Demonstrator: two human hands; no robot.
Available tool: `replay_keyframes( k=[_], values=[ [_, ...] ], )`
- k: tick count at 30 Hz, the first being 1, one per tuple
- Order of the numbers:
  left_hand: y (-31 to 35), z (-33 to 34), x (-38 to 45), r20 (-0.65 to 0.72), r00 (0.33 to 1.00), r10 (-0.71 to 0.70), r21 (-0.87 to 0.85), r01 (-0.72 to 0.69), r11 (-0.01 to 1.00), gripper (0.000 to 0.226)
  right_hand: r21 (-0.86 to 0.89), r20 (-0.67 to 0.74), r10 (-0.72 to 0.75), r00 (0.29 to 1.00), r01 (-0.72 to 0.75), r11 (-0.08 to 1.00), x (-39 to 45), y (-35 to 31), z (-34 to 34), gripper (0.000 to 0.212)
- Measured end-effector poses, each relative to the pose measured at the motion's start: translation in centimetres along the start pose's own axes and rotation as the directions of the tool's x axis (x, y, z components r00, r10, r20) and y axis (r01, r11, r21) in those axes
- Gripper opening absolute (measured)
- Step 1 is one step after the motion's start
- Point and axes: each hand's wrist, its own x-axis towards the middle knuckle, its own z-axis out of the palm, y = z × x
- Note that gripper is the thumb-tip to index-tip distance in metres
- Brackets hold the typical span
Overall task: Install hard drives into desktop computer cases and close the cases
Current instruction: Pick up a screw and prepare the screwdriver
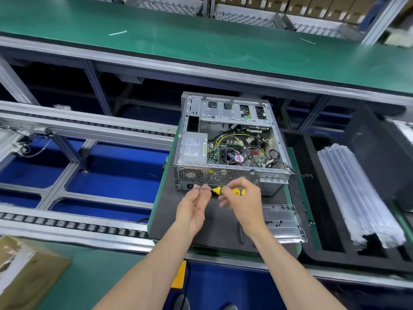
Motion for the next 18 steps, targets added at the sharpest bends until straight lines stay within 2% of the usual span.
replay_keyframes(
  k=[3, 6, 10, 18],
  values=[
    [0.3, 0.4, 0.1, 0.034, 0.999, 0.012, -0.087, -0.009, 0.996, 0.016, 0.025, 0.06, 0.1, 0.993, -0.101, 0.995, -1.1, 1.6, 0.0, 0.011],
    [0.7, 0.6, 0.1, 0.052, 0.998, 0.044, -0.107, -0.039, 0.994, 0.015, 0.054, 0.095, 0.123, 0.988, -0.129, 0.99, -2.0, 2.8, 0.3, 0.004],
    [1.0, 1.0, -0.3, 0.096, 0.993, 0.07, -0.087, -0.061, 0.994, 0.02, 0.069, 0.093, 0.098, 0.991, -0.104, 0.992, -3.1, 3.2, 0.9, 0.015],
    [1.6, 1.8, -0.6, 0.132, 0.985, 0.114, 0.01, -0.116, 0.993, 0.013, -0.105, 0.064, -0.036, 0.997, 0.043, 0.994, -3.9, 2.5, 1.5, 0.018]
  ],
)
